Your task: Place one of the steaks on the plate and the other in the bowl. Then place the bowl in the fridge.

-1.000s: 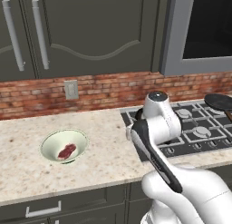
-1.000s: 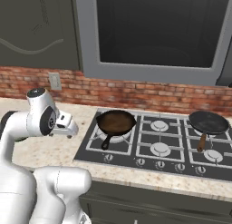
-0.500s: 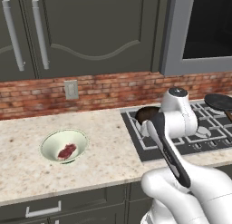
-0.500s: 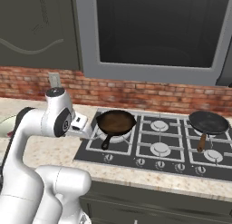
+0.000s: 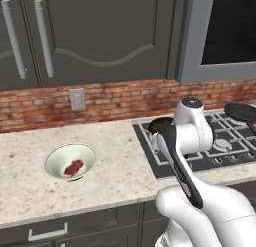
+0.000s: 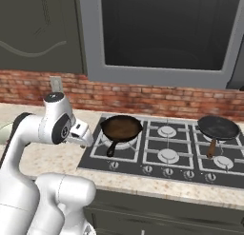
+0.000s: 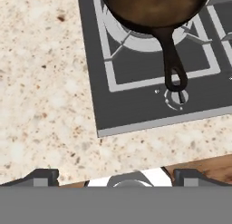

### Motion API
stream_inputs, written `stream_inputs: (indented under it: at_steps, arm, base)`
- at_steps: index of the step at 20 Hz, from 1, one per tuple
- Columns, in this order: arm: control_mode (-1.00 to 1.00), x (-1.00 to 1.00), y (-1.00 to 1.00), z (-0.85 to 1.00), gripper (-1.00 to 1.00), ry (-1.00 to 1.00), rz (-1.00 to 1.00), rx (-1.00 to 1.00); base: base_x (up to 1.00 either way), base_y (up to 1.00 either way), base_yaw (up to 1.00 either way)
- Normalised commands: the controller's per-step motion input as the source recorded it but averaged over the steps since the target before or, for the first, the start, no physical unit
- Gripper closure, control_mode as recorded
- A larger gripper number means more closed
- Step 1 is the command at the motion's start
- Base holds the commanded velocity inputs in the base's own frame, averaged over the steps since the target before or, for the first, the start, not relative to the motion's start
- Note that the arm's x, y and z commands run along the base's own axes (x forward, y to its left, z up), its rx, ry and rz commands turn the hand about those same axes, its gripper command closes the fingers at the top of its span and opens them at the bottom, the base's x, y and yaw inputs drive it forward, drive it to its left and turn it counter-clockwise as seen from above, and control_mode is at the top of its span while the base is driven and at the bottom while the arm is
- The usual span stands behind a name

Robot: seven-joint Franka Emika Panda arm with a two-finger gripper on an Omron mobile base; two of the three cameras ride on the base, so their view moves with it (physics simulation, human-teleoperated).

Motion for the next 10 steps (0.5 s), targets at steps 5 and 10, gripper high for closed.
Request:
stream_inputs:
  at_steps: [5,10]
  arm:
    - [1.00,0.00,0.00,0.00,-1.00,0.00,0.00,0.00]
    - [1.00,0.00,0.00,0.00,-1.00,0.00,0.00,0.00]
  base:
    - [-0.54,0.23,-0.48]
    - [-0.51,-0.01,-0.59]
